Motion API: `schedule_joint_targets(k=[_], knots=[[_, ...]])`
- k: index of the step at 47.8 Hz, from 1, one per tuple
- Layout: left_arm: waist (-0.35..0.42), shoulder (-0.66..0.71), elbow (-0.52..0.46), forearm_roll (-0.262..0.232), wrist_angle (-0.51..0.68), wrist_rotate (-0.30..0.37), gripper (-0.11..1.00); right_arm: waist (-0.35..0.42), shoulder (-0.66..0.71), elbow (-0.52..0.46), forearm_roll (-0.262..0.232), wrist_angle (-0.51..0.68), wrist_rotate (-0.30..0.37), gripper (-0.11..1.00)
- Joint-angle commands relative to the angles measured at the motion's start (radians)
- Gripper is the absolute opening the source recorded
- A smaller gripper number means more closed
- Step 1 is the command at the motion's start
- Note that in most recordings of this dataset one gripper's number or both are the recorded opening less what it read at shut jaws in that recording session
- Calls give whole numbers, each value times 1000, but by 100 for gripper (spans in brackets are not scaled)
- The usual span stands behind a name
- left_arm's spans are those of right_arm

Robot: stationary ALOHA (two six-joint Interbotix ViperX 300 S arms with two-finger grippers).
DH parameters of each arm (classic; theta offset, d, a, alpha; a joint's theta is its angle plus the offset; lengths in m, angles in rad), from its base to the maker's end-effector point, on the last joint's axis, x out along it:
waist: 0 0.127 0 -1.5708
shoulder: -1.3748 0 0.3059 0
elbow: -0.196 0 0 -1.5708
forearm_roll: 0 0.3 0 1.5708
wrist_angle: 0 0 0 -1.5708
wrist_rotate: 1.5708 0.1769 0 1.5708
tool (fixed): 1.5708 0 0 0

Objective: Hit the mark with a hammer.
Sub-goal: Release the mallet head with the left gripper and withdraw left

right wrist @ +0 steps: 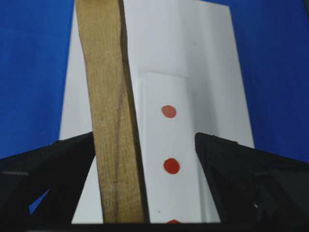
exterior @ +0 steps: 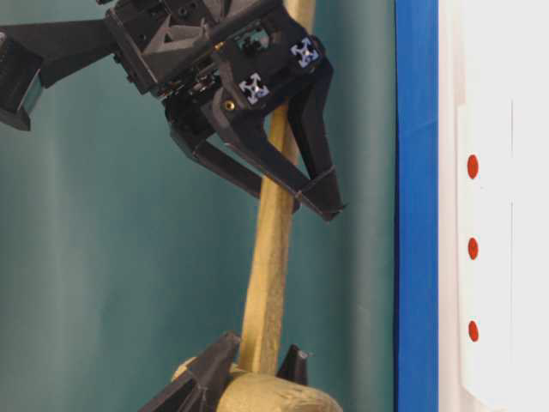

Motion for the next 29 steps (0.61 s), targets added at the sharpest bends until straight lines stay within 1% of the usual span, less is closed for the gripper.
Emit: schedule_joint_targets(k=[1,2,4,9,11,14,16,19,29], knots=[[-3,-20,-37,3,0,2,45,2,-8,-31,-3,-9,-11,88],[-3,-20,-37,5,2,3,45,3,-6,-32,-3,-9,-14,86],[-5,-20,-37,3,3,3,45,2,-6,-31,-3,-6,-20,77],[-5,-21,-35,5,6,8,45,3,-6,-31,-3,9,-28,45],[-5,-21,-37,5,8,20,45,3,-6,-31,-3,20,-29,32],[-6,-21,-37,8,8,31,45,3,-6,-32,-3,34,-29,17],[-6,-23,-35,9,9,40,45,3,-6,-32,-3,40,-29,10],[-8,-23,-35,9,11,51,45,3,-6,-31,-3,44,-29,10],[-5,-32,-34,9,29,44,45,3,-6,-31,-3,44,-29,10]])
